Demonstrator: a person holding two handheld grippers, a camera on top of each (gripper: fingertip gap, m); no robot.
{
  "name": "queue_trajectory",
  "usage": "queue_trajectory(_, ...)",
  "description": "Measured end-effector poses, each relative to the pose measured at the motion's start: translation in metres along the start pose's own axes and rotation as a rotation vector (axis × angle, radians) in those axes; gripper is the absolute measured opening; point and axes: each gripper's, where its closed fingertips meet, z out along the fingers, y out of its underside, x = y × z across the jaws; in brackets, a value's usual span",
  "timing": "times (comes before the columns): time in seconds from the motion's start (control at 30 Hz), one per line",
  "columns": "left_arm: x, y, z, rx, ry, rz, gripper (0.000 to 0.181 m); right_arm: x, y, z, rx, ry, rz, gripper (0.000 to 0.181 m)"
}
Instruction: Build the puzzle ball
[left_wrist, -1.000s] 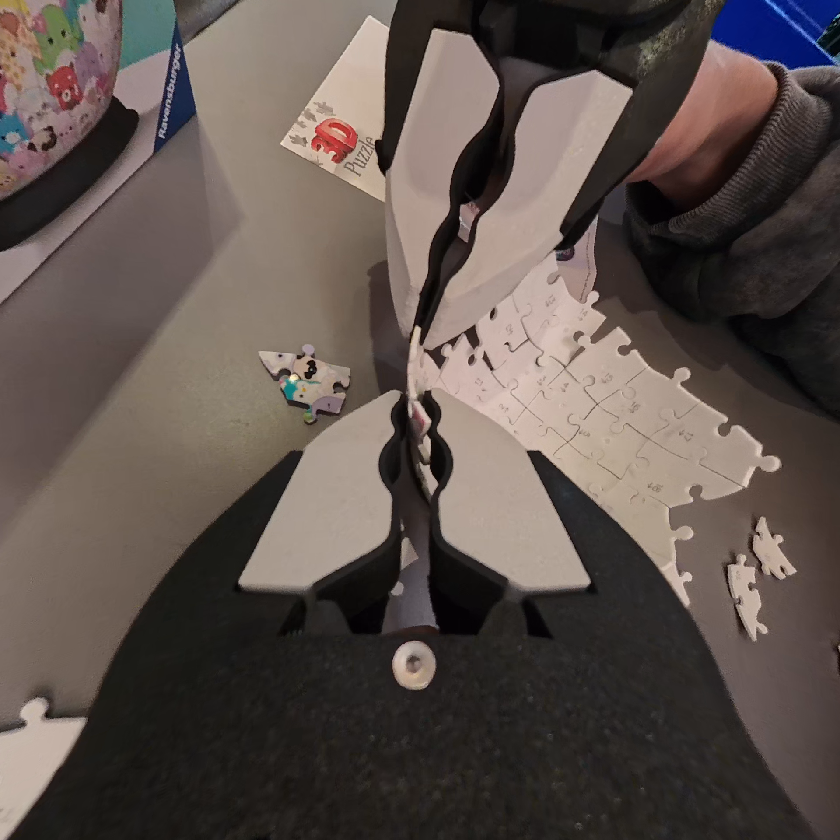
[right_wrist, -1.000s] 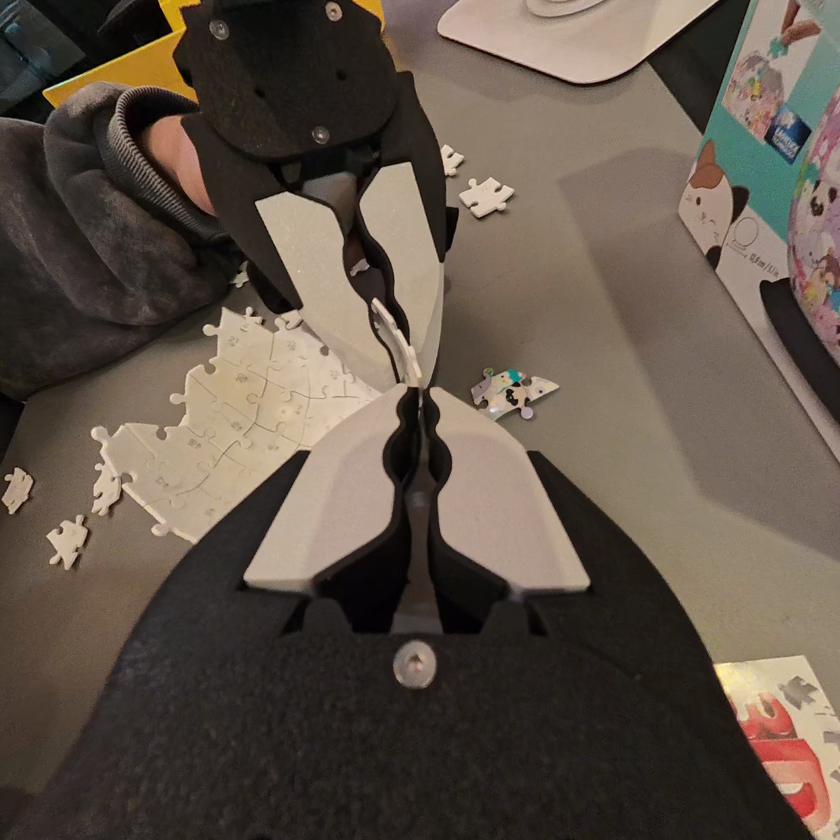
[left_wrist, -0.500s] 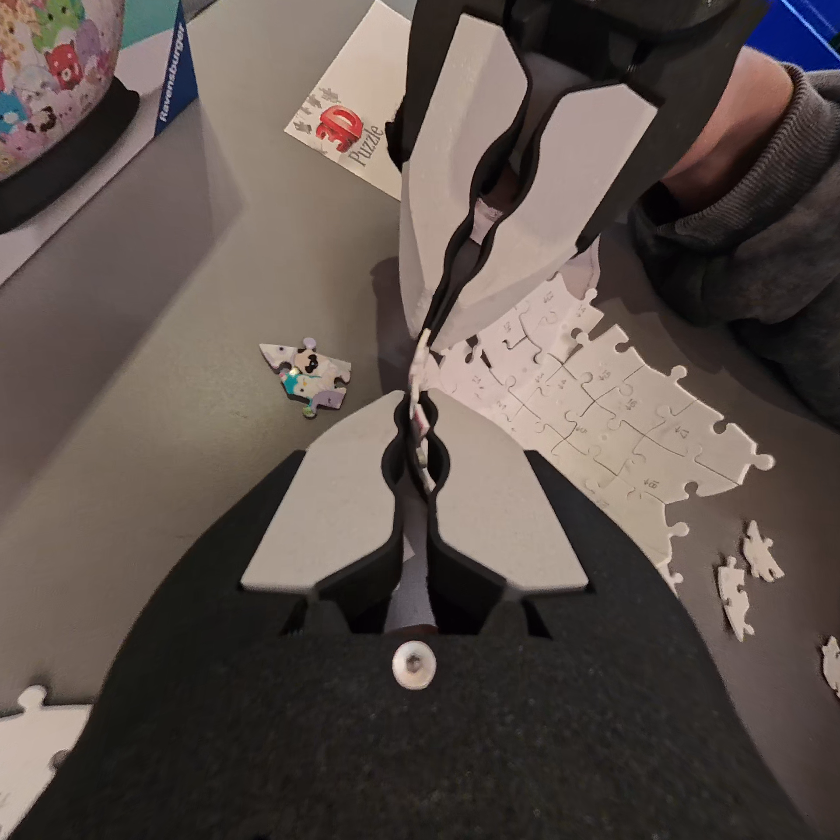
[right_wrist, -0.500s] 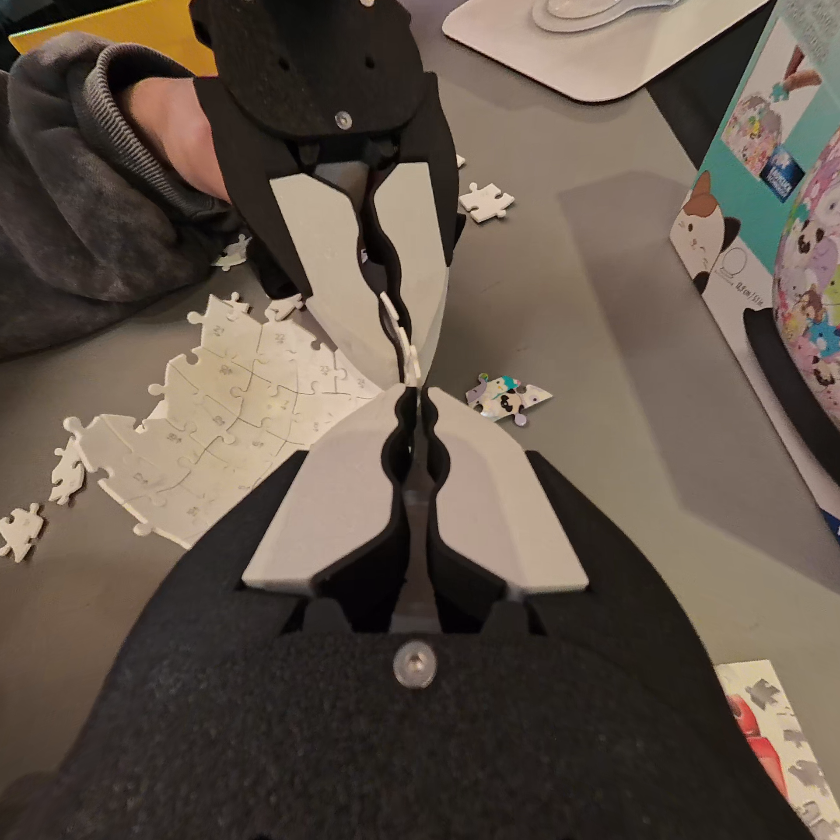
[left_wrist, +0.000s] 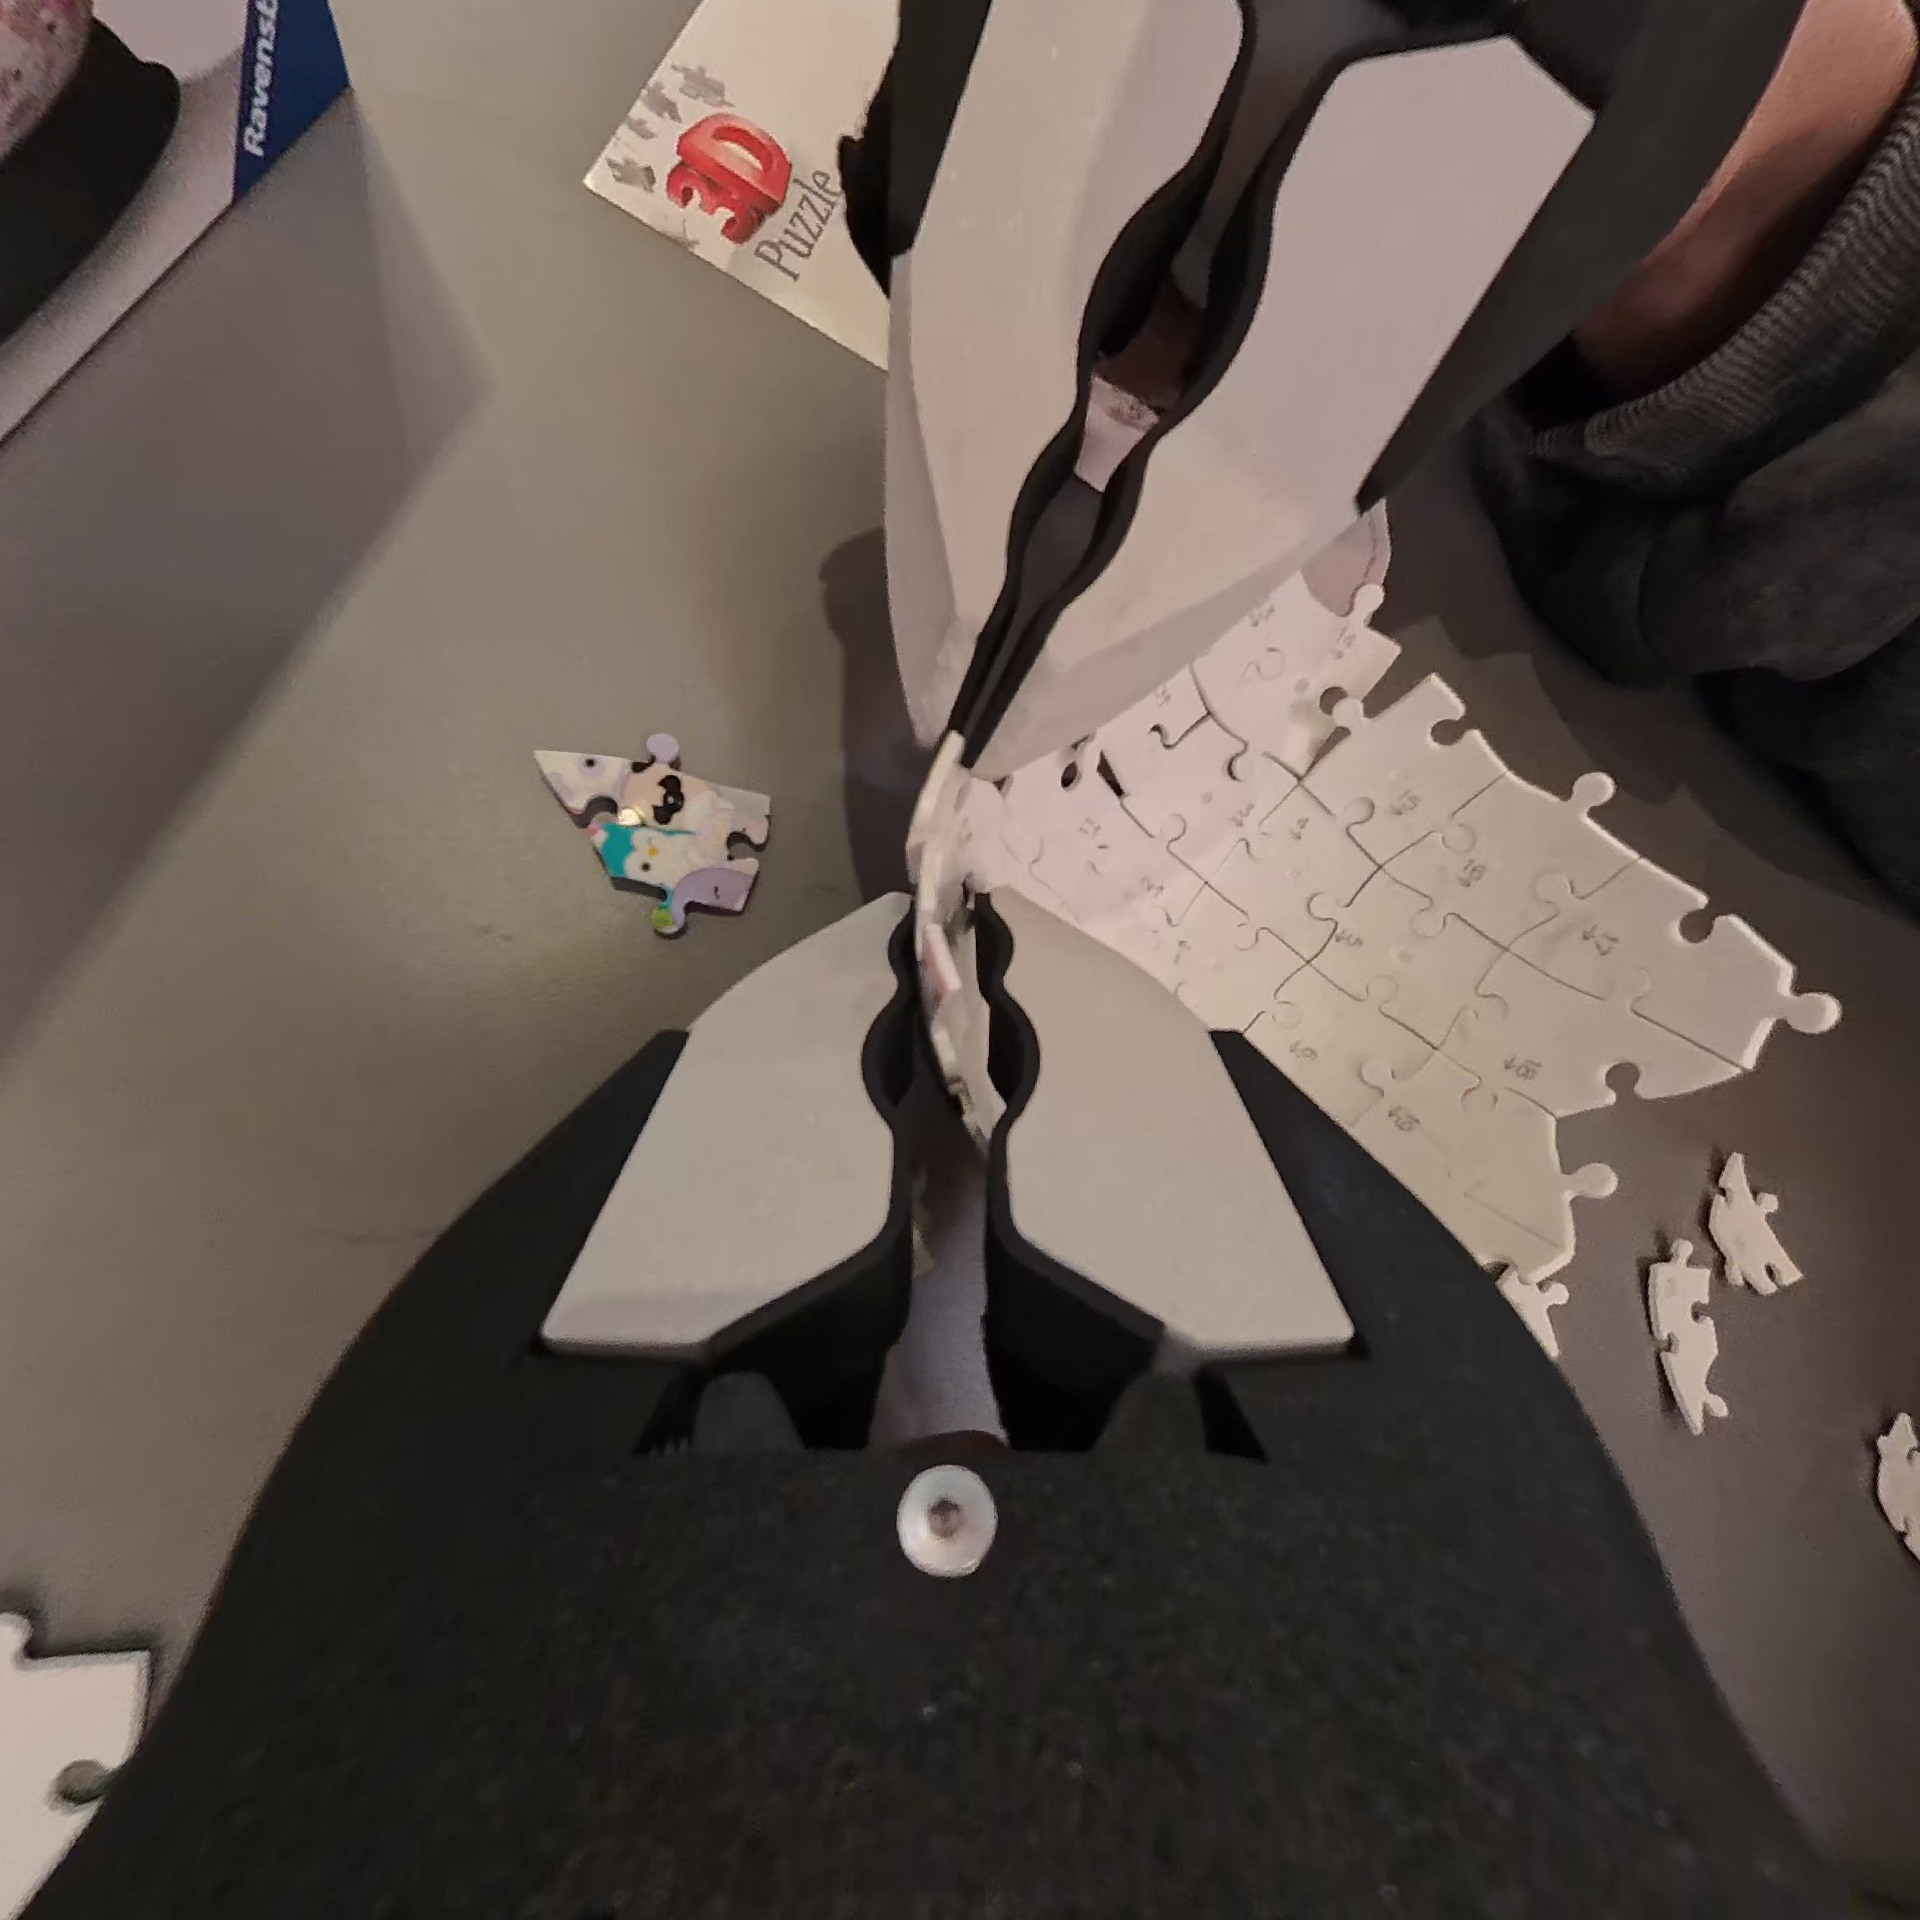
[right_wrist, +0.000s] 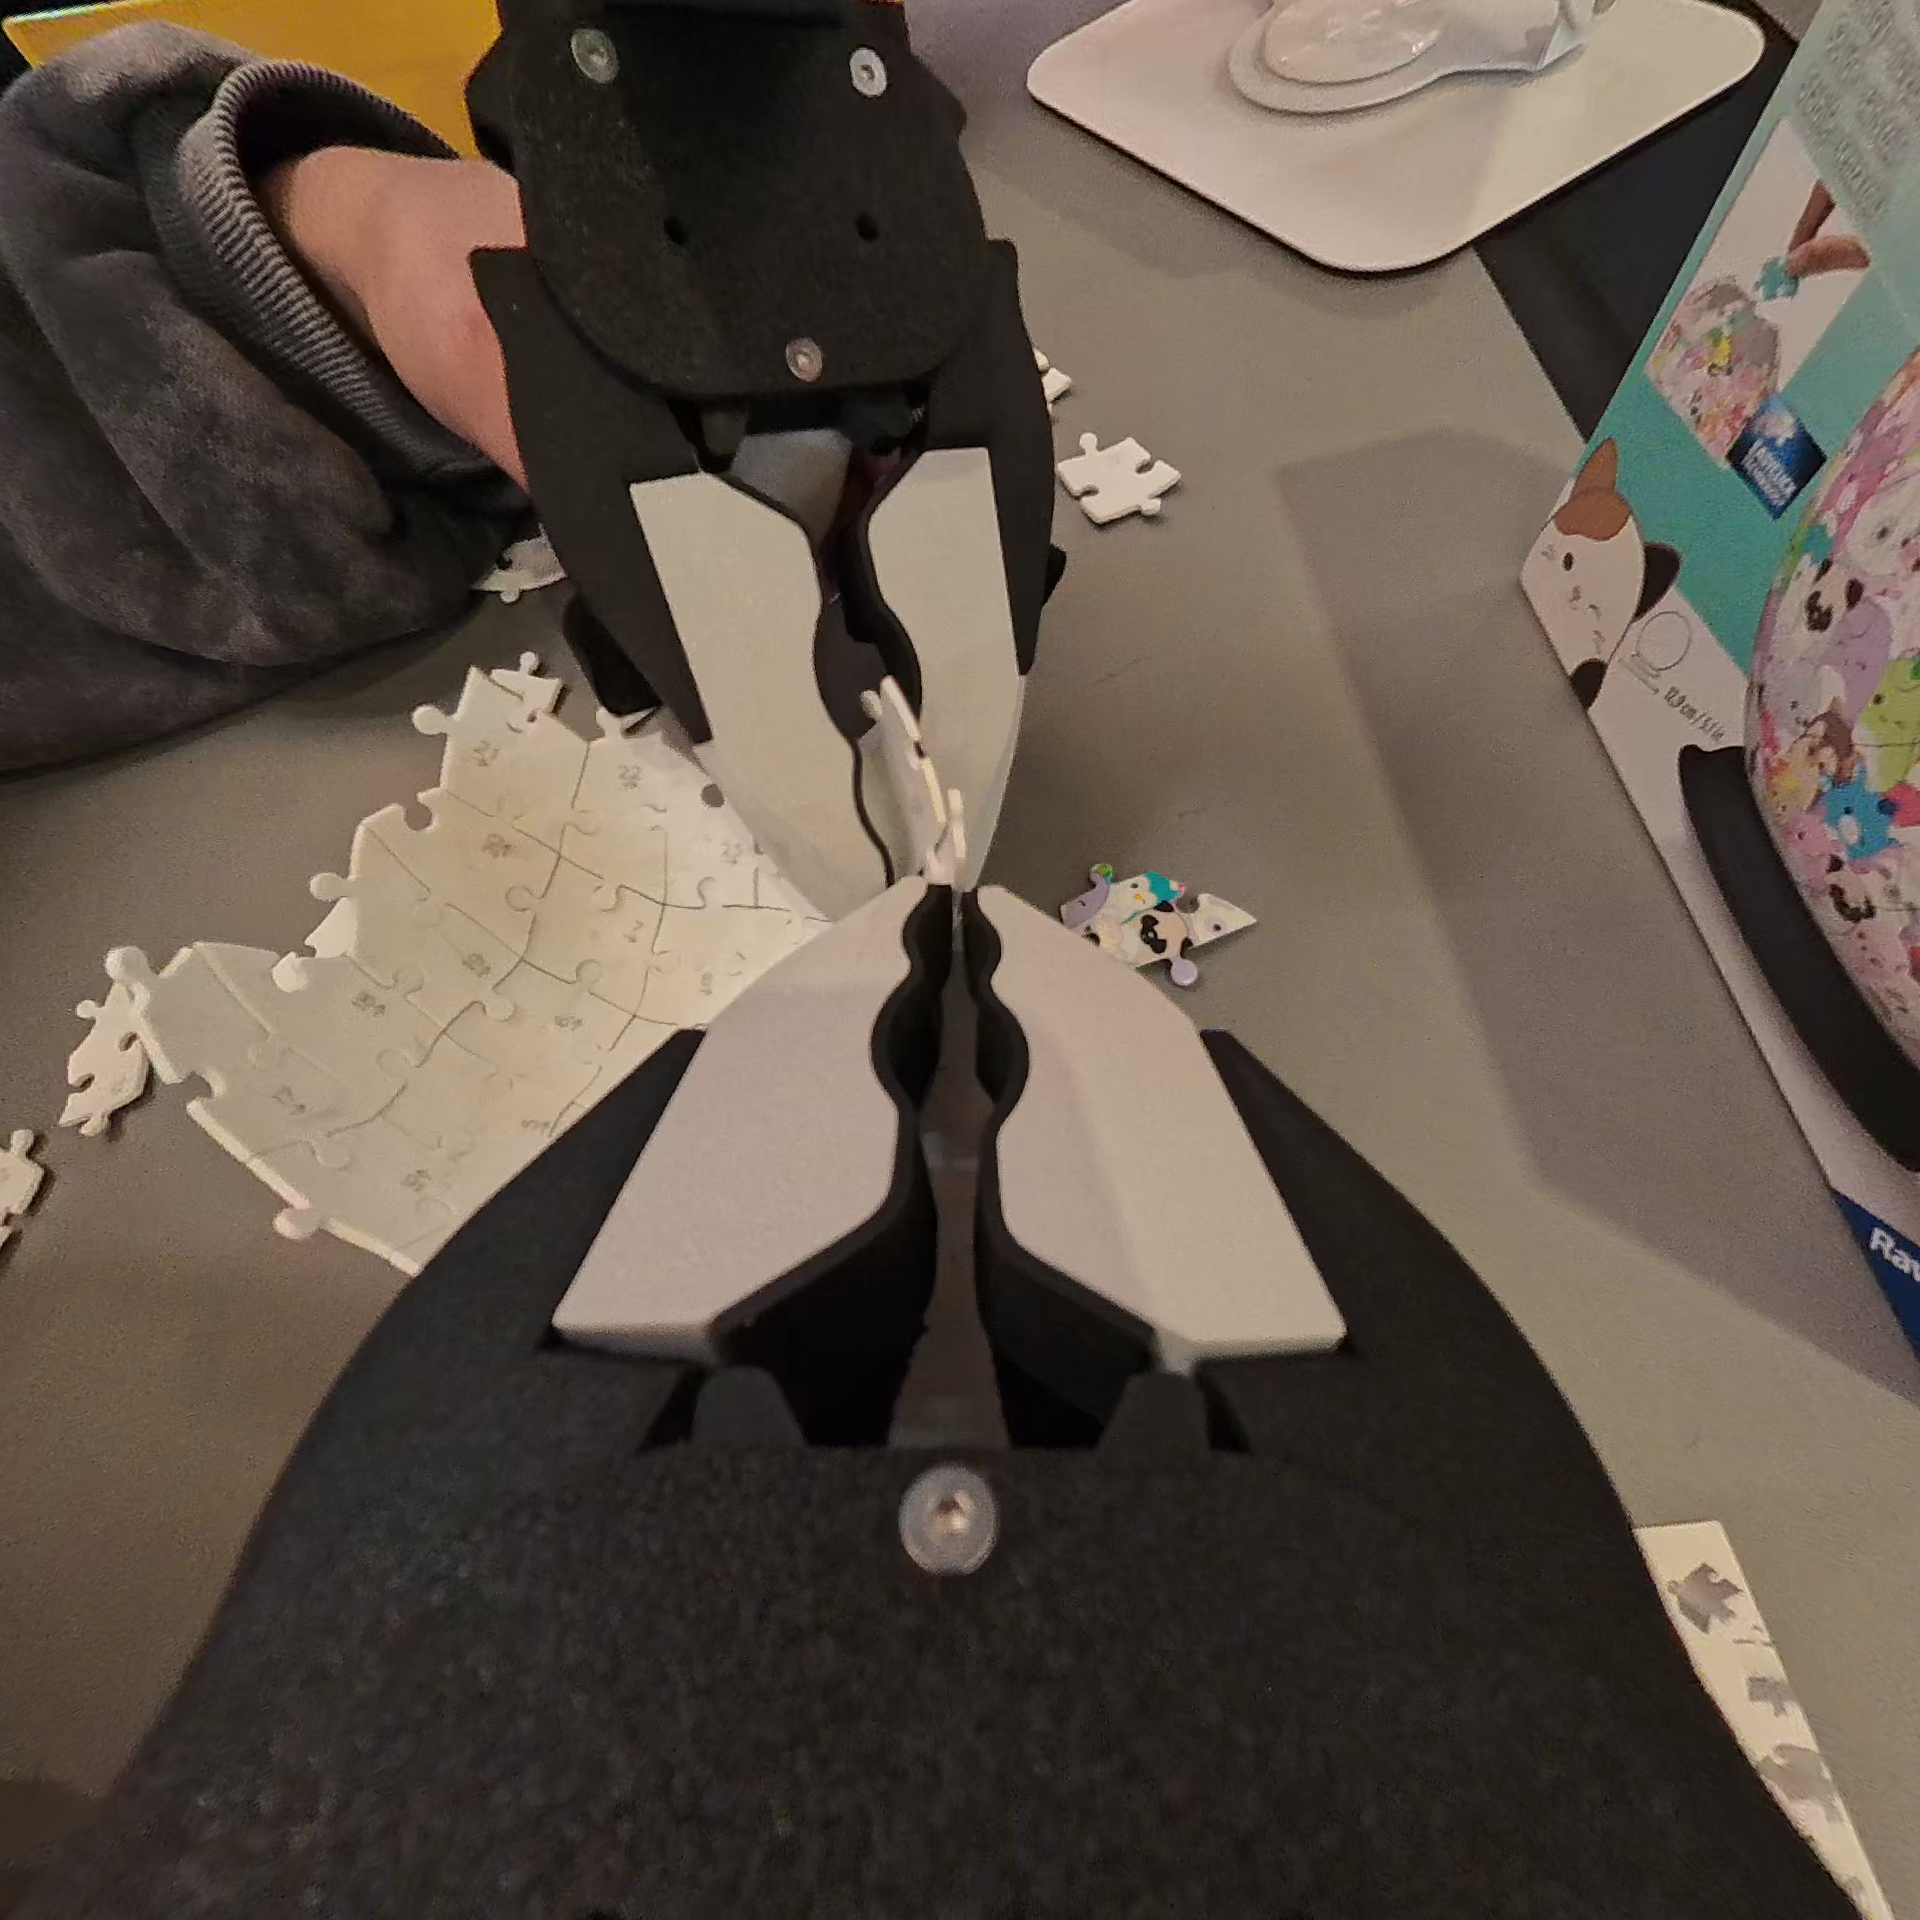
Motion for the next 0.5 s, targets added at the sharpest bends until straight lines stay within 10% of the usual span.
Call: queue_trajectory(0.5,0.0043,-0.0023,-0.0055,0.041,0.095,-0.064,0.013,0.0001,-0.0007,0.0009,0.107,-0.084,0.06,0.001)
